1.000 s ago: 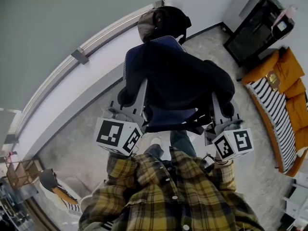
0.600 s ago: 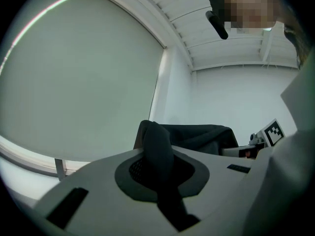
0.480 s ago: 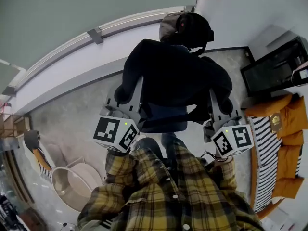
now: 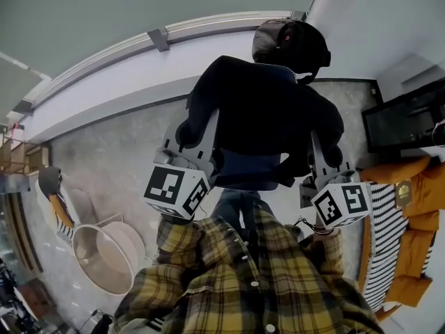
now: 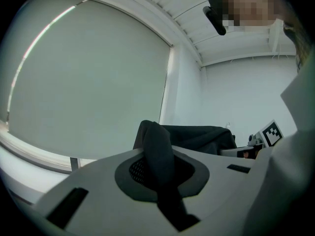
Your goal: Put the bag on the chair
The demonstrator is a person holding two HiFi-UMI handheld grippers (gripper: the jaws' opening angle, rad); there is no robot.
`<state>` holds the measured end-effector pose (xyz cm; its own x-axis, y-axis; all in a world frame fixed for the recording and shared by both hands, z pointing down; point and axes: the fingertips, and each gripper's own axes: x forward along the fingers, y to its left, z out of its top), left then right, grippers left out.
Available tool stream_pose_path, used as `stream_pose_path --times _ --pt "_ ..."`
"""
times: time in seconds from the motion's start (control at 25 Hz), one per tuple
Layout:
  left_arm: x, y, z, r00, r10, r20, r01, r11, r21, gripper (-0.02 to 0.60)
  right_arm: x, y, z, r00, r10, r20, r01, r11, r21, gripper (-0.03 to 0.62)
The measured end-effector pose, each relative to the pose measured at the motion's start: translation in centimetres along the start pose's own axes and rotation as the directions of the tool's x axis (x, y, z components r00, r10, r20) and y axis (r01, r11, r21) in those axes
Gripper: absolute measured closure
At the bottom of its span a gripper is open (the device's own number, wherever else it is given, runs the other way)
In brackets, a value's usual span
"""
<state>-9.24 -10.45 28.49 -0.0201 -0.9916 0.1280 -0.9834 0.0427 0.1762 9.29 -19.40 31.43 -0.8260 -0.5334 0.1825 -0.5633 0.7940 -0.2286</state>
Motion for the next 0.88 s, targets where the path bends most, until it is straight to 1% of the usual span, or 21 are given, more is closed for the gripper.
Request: stream_pose_path --times 0.2,0.48,0.76,0.88 --pt "-0.2 0.9 -0.2 1.0 -0.014 -0.008 0.014 1.0 -0.01 0.537 0.4 0.7 -0.3 1.0 -0.022 -0.001 0.022 1.0 0.001 0.553" --pt "0.8 1.1 -0.8 1.0 -0.017 -0.018 0.017 1.0 -0.015 0.537 1.2 -0.2 -0.5 1.0 -0.028 -0.009 0.028 1.0 0.003 0.553" --pt "2.0 1.9 -2.5 0.999 -0.005 -0.049 0.003 0.999 -0.042 0.537 2.5 -1.2 -1.7 0.998 -0.031 -0.046 0.031 1.0 0.001 0.553" --pt "2.4 2.4 -3.9 0.997 -0.002 -0.076 -0.002 0.999 -0.051 0.537 3.1 -1.6 -2.9 0.997 -0.029 -0.068 0.029 1.0 0.003 0.553"
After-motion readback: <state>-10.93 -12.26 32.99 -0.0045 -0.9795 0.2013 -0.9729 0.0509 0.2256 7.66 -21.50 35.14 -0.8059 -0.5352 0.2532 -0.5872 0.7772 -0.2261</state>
